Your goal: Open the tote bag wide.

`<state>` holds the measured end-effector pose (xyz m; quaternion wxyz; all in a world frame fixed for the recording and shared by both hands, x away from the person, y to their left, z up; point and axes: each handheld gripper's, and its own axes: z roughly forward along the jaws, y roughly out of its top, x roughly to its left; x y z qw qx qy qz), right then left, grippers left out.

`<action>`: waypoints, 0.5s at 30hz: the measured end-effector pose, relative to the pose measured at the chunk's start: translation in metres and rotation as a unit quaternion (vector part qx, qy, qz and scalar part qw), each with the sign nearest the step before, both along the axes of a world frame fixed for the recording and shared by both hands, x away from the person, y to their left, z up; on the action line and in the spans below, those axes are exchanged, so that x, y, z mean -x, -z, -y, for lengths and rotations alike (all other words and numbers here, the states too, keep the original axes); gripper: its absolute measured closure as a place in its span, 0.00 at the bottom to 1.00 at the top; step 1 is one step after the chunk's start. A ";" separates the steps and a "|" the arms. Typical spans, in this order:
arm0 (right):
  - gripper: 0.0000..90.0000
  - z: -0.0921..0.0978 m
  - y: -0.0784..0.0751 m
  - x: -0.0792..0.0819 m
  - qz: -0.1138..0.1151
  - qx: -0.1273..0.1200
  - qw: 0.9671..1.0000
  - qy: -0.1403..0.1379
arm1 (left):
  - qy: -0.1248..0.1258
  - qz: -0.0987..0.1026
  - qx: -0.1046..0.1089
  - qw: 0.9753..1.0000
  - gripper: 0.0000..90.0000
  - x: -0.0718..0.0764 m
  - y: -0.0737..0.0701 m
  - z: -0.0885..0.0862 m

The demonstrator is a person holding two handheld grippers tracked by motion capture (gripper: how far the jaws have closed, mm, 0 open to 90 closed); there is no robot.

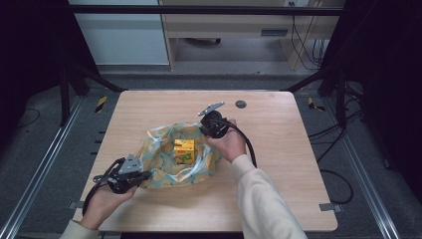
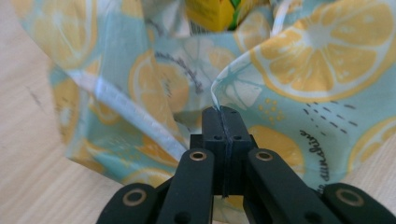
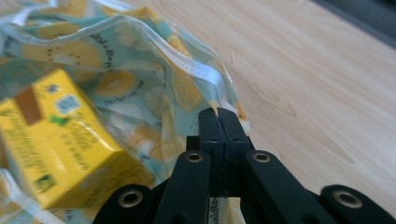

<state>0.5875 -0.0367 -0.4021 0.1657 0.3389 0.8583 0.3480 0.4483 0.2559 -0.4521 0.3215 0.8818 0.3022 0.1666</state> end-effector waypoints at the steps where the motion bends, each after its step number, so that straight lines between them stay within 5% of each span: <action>1: 1.00 -0.001 0.005 -0.003 -0.004 0.004 1.000 0.002 | 0.002 -0.006 -0.004 1.000 1.00 -0.001 0.004 0.002; 15: 0.97 0.011 0.035 -0.019 -0.045 0.013 0.998 0.029 | 0.018 -0.034 -0.015 0.999 1.00 -0.004 0.021 0.013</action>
